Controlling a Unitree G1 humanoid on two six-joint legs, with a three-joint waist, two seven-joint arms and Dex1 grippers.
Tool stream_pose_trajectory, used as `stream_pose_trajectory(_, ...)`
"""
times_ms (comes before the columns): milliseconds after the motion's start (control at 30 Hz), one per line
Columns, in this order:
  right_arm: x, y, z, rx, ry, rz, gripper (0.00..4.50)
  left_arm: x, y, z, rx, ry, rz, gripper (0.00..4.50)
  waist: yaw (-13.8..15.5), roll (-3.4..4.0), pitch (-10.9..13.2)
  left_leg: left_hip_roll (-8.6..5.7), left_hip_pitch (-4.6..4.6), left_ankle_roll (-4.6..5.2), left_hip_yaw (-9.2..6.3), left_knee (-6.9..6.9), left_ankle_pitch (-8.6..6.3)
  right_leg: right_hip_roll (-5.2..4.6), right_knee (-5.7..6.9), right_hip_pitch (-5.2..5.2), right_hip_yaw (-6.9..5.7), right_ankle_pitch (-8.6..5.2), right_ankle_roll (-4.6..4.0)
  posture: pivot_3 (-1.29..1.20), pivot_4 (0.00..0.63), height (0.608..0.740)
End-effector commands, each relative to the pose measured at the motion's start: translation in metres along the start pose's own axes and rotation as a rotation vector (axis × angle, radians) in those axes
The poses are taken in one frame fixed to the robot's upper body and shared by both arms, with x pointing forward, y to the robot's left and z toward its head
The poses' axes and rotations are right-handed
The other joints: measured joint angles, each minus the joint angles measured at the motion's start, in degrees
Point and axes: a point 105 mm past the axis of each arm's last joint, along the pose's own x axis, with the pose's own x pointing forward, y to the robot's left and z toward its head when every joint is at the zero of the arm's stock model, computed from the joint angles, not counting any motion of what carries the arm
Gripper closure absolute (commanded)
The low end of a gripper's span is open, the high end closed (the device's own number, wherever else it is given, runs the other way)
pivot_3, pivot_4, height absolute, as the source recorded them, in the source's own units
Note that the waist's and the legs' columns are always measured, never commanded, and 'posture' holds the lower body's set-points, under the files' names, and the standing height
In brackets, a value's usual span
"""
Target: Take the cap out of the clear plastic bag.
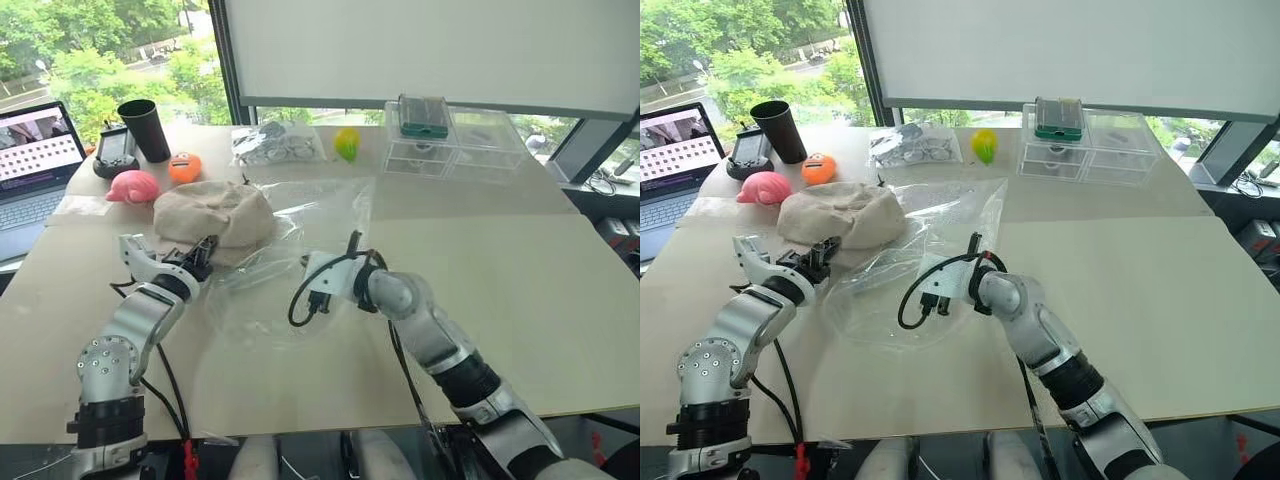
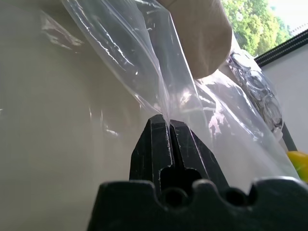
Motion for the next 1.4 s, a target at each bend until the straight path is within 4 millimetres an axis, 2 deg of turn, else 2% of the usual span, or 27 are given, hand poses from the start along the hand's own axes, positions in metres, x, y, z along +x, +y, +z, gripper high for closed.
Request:
stream_pose_trajectory(33,-0.006,-0.005,0.008,-0.001,-0.033,-0.007,4.5,-0.001,0.005,-0.015,0.028,0.077,-0.002,4.48,0.0,0.0,0.0,0.0,0.02,0.0,0.0,0.0,0.0,0.0,0.01,0.02,0.0,-0.04,0.07,0.0,0.15,0.74)
stream_pose_trajectory(167,-0.002,-0.001,0.003,0.02,-0.022,0.0,4.5,-0.003,-0.005,-0.037,0.018,0.172,-0.091,4.48,0.1,0.0,0.0,-0.01,0.04,-0.03,0.0,0.01,0.02,-0.01,0.02,0.03,0.0,-0.08,0.14,0.0,0.15,0.74)
stream_pose_trajectory(233,0.001,0.001,0.0,0.042,-0.017,0.005,4.5,-0.002,0.001,-0.049,0.004,0.201,-0.064,4.48,0.1,0.0,0.0,-0.02,0.06,-0.04,0.0,0.01,0.02,-0.02,0.02,0.06,0.01,-0.09,0.14,0.0,0.15,0.74)
stream_pose_trajectory(300,0.004,0.004,-0.003,0.064,-0.009,0.016,4.5,-0.001,0.019,-0.061,-0.014,0.225,0.014,4.48,0.1,0.0,0.0,-0.02,0.09,-0.04,0.01,0.0,0.02,-0.03,0.02,0.08,0.02,-0.08,0.14,0.0,0.15,0.74)
stream_pose_trajectory(333,0.005,0.004,-0.004,0.068,-0.006,0.017,4.5,-0.001,0.027,-0.065,-0.027,0.231,0.045,3.76,0.0,0.0,0.0,-0.02,0.11,-0.04,0.02,0.0,0.02,-0.03,0.02,0.1,0.03,-0.08,0.14,0.0,0.15,0.74)
stream_pose_trajectory(467,0.006,0.004,-0.01,0.088,0.006,0.019,4.5,-0.003,0.035,-0.068,-0.004,0.229,0.073,2.46,-0.3,0.0,0.0,-0.01,0.18,-0.04,0.05,-0.03,0.02,-0.01,0.03,0.1,0.09,-0.08,0.14,0.0,0.15,0.74)
stream_pose_trajectory(533,0.005,0.003,-0.013,0.11,0.012,0.016,3.9,-0.003,0.037,-0.069,0.005,0.227,0.079,1.78,-0.2,0.0,0.0,-0.01,0.21,-0.04,0.05,-0.04,0.02,0.01,0.04,0.12,0.09,-0.09,0.14,0.0,0.15,0.74)
stream_pose_trajectory(567,0.004,0.002,-0.013,0.133,0.007,0.019,3.61,-0.004,0.037,-0.069,0.012,0.228,0.077,1.3,-0.2,0.0,0.0,-0.01,0.26,-0.04,0.05,-0.04,0.02,0.0,0.04,0.17,0.09,-0.09,0.14,0.0,0.15,0.74)
stream_pose_trajectory(700,0.001,0.0,-0.014,0.176,0.0,0.024,2.3,-0.004,0.037,-0.068,0.01,0.219,0.07,0.01,-0.2,0.02,0.0,-0.02,0.41,-0.04,0.07,-0.04,0.02,0.0,0.04,0.32,0.12,-0.1,0.15,0.0,0.15,0.74)
stream_pose_trajectory(900,-0.009,0.001,-0.016,0.234,0.004,0.095,0.27,-0.004,0.035,-0.066,0.016,0.222,0.061,0.0,-0.2,0.04,0.0,-0.01,0.4,-0.04,0.08,-0.06,0.02,0.01,0.04,0.29,0.13,-0.11,0.16,0.0,0.15,0.74)
stream_pose_trajectory(933,-0.01,0.002,-0.016,0.24,0.005,0.105,0.04,-0.004,0.035,-0.066,0.016,0.222,0.061,0.0,-0.2,0.04,0.0,-0.01,0.4,-0.04,0.08,-0.06,0.02,0.01,0.04,0.29,0.13,-0.11,0.16,0.0,0.15,0.74)
stream_pose_trajectory(1067,-0.015,0.006,-0.012,0.306,-0.017,0.158,0.04,-0.004,0.033,-0.067,0.018,0.229,0.056,0.0,-0.3,0.04,0.0,-0.01,0.4,-0.04,0.08,-0.07,0.02,0.01,0.04,0.29,0.13,-0.11,0.16,0.0,0.15,0.74)
stream_pose_trajectory(1167,-0.021,0.005,-0.005,0.404,-0.053,0.192,0.04,-0.011,0.024,-0.067,0.031,0.261,0.008,0.0,-0.3,0.04,0.0,-0.01,0.4,-0.04,0.08,-0.09,0.02,0.01,0.04,0.28,0.14,-0.11,0.16,0.0,0.15,0.74)
stream_pose_trajectory(1267,-0.039,-0.005,0.005,0.559,-0.108,0.243,0.04,-0.036,0.01,-0.06,0.112,0.309,-0.101,0.0,-0.9,0.05,0.0,0.01,0.28,-0.04,0.07,-0.11,0.02,0.02,0.02,0.15,0.15,-0.12,0.17,0.0,0.15,0.74)
stream_pose_trajectory(1400,-0.077,-0.03,0.014,0.765,-0.203,0.292,0.04,-0.083,0.014,-0.043,0.29,0.351,-0.132,0.0,-1.4,0.12,0.1,0.03,0.16,-0.09,0.07,-0.18,-0.01,-0.02,-0.04,0.02,0.14,-0.15,0.12,0.0,0.15,0.74)
